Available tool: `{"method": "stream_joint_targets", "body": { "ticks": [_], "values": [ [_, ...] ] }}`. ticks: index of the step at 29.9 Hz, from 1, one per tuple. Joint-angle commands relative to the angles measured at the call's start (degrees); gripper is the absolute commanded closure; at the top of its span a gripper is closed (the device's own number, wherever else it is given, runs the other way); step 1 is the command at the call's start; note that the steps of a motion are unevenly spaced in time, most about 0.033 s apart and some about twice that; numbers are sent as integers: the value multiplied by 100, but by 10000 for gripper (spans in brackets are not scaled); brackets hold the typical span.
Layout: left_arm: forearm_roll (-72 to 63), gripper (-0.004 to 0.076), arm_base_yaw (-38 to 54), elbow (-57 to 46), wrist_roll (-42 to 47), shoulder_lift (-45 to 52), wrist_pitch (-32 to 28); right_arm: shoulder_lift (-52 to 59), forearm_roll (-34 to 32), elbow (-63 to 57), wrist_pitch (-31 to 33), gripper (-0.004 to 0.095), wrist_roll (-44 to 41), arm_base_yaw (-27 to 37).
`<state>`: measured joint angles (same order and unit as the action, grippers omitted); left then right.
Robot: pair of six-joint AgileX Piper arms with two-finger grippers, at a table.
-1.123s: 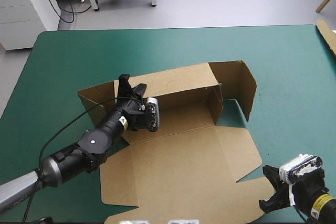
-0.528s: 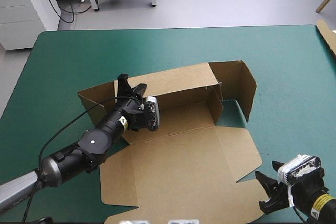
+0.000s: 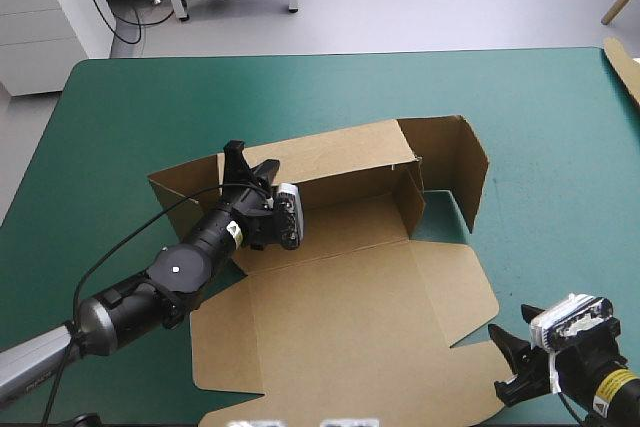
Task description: Fold the box
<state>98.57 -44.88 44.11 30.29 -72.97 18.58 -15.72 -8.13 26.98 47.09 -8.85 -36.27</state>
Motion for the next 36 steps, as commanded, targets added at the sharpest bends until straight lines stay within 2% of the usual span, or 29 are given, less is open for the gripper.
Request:
{"method": "stream_joint_targets", "body": {
  "ticks": [1, 8, 18, 28, 36],
  "values": [
    [-186, 731, -40, 123, 116, 53, -247, -97, -344, 312, -352, 397, -150, 11],
    [-198, 731, -40, 123, 107, 20, -260, -861, -686, 1081, 374, 396, -355, 11],
    [-198, 731, -40, 123, 138, 20, -268, -2274, -677, 2559, 460, 396, -494, 11],
    [-217, 731, -40, 109, 157, 118, -359, -3438, -1290, 3938, 1361, 397, -521, 11],
    [-217, 731, -40, -172, 157, 176, -359, -4366, -1480, 5061, 1407, 397, -554, 223]
  ]
}}
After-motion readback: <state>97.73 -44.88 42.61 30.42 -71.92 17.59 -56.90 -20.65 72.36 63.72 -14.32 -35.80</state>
